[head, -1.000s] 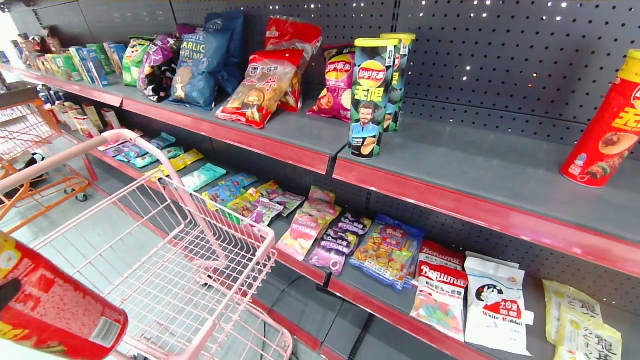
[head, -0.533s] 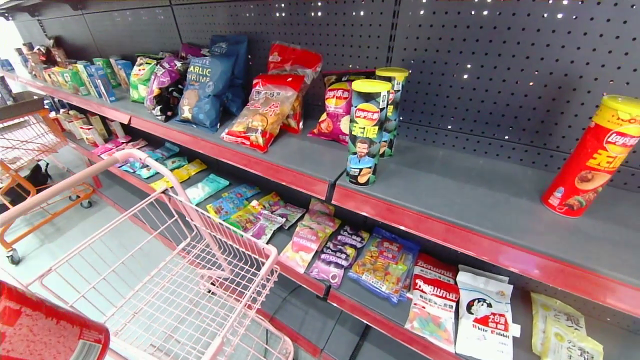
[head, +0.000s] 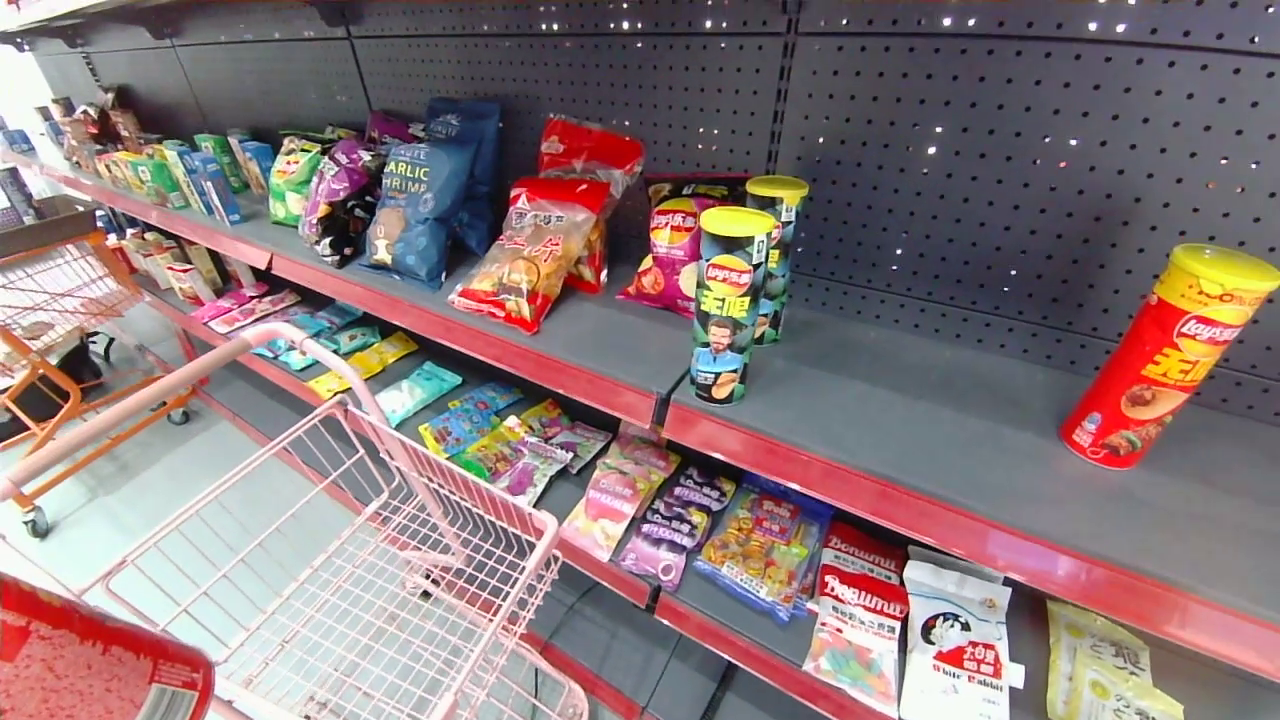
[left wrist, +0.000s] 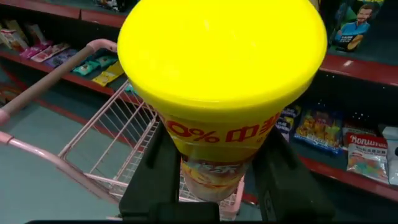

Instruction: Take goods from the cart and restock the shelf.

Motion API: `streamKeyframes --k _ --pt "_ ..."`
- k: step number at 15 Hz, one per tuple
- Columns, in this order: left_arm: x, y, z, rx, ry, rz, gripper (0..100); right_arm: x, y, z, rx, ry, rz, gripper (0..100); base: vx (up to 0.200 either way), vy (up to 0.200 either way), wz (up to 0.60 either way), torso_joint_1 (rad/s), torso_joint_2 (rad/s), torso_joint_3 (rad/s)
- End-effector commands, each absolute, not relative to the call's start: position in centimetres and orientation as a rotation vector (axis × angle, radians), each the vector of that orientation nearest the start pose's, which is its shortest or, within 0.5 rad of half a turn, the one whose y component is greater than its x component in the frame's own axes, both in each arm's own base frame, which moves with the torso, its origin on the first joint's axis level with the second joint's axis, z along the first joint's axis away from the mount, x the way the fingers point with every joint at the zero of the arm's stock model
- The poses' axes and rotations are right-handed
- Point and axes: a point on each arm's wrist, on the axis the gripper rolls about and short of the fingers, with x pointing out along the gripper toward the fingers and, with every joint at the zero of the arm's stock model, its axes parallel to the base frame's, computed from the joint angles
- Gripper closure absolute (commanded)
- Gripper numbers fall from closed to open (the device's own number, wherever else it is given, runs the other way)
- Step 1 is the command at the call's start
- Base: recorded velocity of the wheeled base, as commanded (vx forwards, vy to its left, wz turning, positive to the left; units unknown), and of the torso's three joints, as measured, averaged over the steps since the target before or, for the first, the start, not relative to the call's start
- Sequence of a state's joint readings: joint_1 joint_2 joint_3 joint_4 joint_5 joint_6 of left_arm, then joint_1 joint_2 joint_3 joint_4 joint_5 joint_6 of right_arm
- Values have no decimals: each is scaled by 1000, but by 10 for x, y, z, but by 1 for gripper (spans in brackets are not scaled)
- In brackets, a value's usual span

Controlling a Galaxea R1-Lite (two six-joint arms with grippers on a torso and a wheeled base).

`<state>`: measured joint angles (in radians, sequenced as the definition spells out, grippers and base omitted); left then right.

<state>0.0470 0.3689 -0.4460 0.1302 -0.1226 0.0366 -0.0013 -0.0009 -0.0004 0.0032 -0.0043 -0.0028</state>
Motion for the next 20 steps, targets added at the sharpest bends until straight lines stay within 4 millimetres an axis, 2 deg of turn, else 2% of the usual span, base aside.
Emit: streamKeyframes --k 1,10,12,18,20 --pt "-9 -3 190 31 66 -79 100 -23 0 75 -3 3 -5 0 0 0 -600 17 -27 -22" --pt "-8 -3 191 124 73 -79 100 -23 0 75 -3 3 -5 0 0 0 -600 7 0 -1" --pt "-9 -3 190 126 70 -77 100 -23 0 75 -3 3 -6 0 0 0 0 0 0 0" --pt "-10 -3 191 143 62 -75 100 -23 0 75 -5 3 -5 0 200 0 0 -2 -1 5" --pt "-14 -3 191 154 41 -82 100 -23 0 75 -5 3 -6 0 0 0 0 0 0 0"
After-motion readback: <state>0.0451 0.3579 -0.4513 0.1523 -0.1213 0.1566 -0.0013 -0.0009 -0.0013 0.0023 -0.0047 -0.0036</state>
